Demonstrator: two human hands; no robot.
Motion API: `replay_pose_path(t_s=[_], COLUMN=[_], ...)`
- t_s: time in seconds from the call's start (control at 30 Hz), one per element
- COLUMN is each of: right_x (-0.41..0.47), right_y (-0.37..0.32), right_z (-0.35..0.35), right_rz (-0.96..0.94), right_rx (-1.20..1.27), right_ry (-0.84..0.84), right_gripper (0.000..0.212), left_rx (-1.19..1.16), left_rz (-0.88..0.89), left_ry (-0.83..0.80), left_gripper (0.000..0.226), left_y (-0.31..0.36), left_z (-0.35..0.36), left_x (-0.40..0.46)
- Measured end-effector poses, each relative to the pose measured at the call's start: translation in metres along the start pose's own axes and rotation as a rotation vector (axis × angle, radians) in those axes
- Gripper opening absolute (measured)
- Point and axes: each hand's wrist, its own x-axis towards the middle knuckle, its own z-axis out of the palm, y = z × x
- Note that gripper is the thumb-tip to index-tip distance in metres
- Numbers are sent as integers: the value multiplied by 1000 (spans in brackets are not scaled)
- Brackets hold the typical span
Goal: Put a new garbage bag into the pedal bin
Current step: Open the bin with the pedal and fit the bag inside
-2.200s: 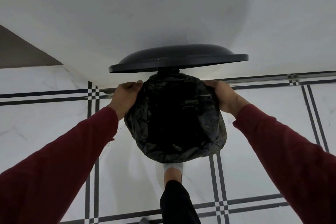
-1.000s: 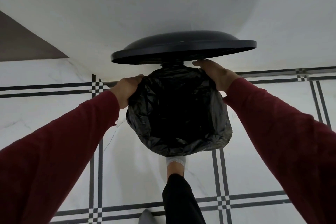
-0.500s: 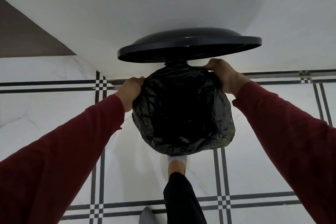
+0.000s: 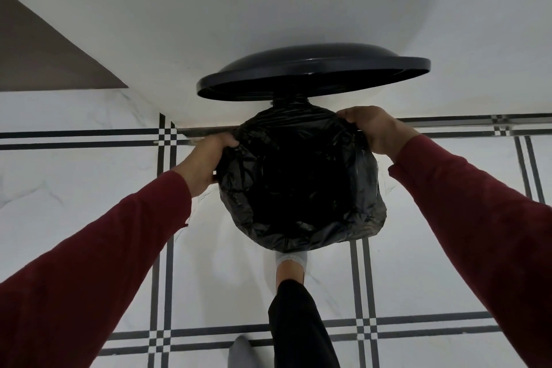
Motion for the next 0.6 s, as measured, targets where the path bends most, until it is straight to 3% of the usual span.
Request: replay_pose_path(t_s=[0.07, 0.2, 0.33, 0.43, 0.5, 0.6], right_x=[2, 3, 5, 7, 7, 9], right_y=[4, 8, 7, 5, 3, 2], right_z=[5, 17, 20, 19, 22, 26], right_rz=[-4, -42, 5, -27, -118, -132], right_rx=[-36, -107, 98, -33, -178, -228], right_ry=[45, 189, 158, 188, 257, 294], right_gripper=[20, 43, 45, 59, 53, 36], left_rx=[-69, -229, -300, -305, -114, 195], left_rz=[19, 5, 28, 44, 103, 346], left_ry=[25, 11, 9, -87, -14, 210], left_gripper=[20, 66, 29, 40, 45, 27], left_y=[-7, -14, -15, -11, -9, -6], left_z=[0, -2, 4, 9, 13, 12], left_x=[-3, -3, 1, 5, 10, 18])
